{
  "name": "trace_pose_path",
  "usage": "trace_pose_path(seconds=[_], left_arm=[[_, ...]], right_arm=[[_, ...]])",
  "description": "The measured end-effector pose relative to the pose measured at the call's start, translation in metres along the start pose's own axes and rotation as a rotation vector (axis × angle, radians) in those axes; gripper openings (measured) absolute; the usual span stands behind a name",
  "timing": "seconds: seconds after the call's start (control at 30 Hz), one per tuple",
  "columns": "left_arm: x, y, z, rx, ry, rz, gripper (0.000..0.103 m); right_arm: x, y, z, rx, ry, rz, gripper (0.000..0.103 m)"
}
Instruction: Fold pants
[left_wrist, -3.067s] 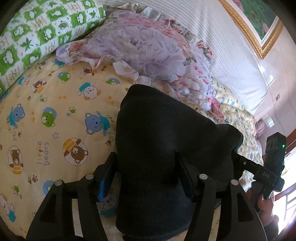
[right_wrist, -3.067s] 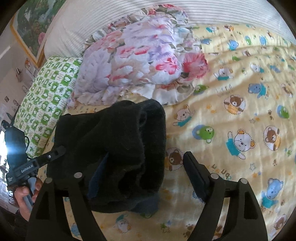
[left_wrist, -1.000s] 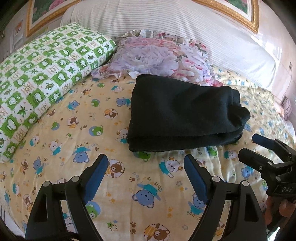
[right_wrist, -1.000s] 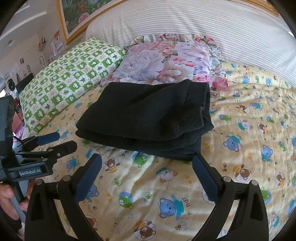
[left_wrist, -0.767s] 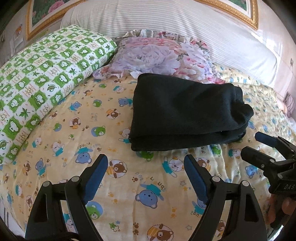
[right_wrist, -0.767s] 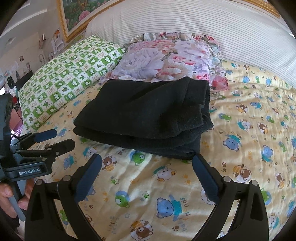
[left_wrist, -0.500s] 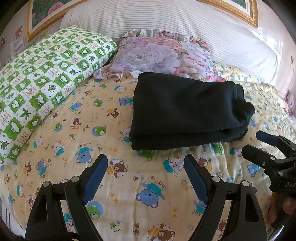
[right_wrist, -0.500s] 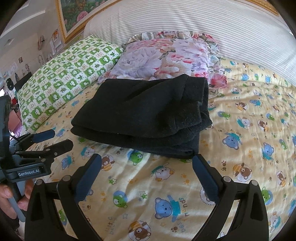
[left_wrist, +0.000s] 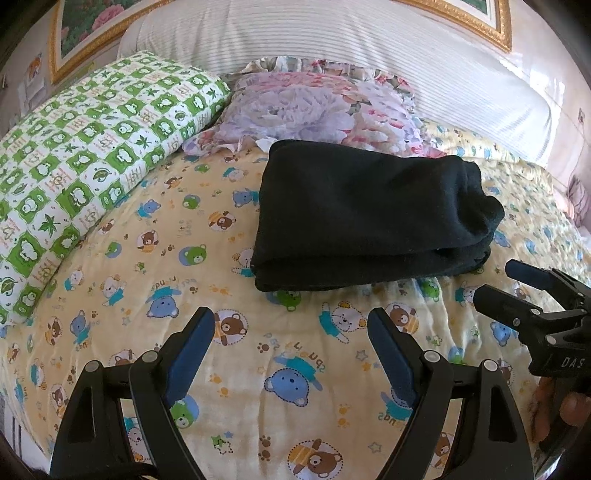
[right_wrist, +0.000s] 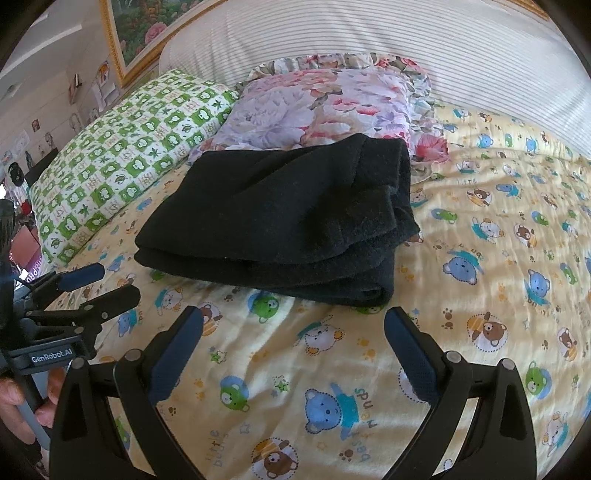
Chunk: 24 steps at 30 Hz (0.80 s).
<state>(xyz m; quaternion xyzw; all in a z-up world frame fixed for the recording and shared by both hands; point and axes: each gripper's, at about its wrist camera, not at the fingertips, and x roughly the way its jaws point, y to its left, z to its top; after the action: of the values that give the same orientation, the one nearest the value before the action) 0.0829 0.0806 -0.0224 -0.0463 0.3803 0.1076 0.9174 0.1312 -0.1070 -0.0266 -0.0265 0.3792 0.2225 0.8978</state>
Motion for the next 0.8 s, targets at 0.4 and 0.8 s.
trace_pose_path(seconds=[0.4, 0.8], left_arm=[[-0.008, -0.005, -0.003, 0.031, -0.04, 0.015, 0.085], [-0.007, -0.005, 0.002, 0.054, -0.055, 0.011, 0.085]], right_arm=[[-0.008, 0.007, -0.001, -0.033, -0.043, -0.011, 0.099], [-0.023, 0.01, 0.008, -0.051, -0.112, 0.0, 0.099]])
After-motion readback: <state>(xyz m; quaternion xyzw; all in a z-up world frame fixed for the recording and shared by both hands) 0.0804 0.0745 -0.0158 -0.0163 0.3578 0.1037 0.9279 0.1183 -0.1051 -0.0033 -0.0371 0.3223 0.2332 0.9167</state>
